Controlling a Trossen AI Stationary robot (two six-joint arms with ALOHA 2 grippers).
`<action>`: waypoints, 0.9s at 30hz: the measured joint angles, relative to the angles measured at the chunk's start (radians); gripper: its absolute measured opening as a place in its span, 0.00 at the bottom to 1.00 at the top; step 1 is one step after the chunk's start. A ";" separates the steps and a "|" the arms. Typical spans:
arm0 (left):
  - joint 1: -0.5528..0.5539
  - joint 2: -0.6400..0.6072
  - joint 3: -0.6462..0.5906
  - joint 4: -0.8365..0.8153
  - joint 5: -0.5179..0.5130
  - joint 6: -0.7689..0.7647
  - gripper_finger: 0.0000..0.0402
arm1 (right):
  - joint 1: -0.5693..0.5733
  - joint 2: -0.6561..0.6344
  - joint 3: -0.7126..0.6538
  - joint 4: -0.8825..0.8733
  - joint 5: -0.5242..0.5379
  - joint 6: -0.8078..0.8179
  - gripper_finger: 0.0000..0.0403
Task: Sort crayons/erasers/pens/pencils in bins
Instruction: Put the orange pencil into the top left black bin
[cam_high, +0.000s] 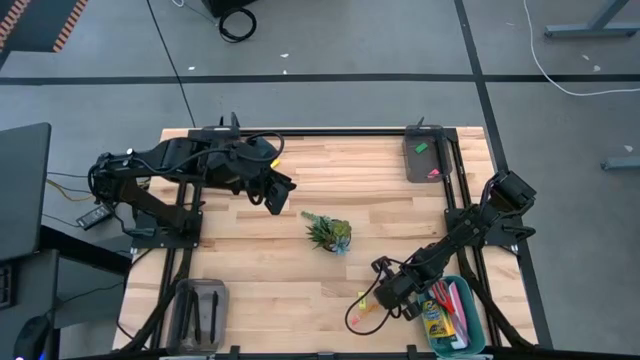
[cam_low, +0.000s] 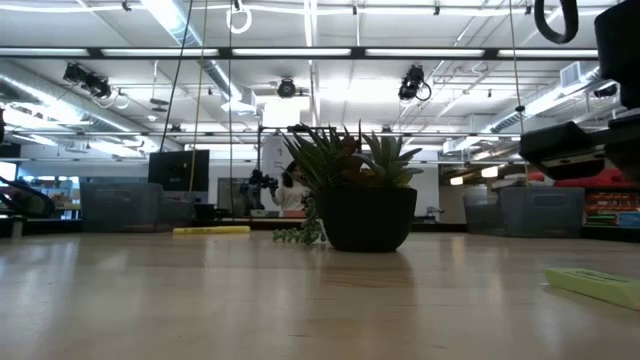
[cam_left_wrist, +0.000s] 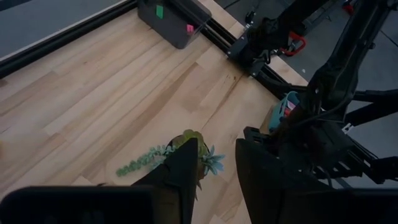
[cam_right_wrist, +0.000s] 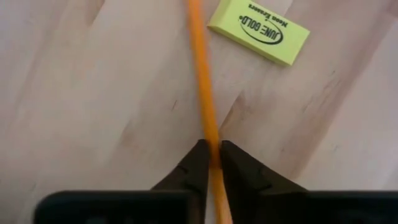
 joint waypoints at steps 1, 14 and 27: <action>0.000 0.000 0.000 0.000 0.000 0.000 0.29 | 0.000 0.000 0.000 0.001 -0.001 0.000 0.10; 0.000 0.000 0.000 0.000 0.000 0.003 0.27 | 0.000 0.001 0.031 -0.013 -0.009 0.000 0.03; -0.006 0.000 0.000 0.000 0.000 0.003 0.28 | 0.000 0.001 0.125 -0.060 -0.009 0.004 0.03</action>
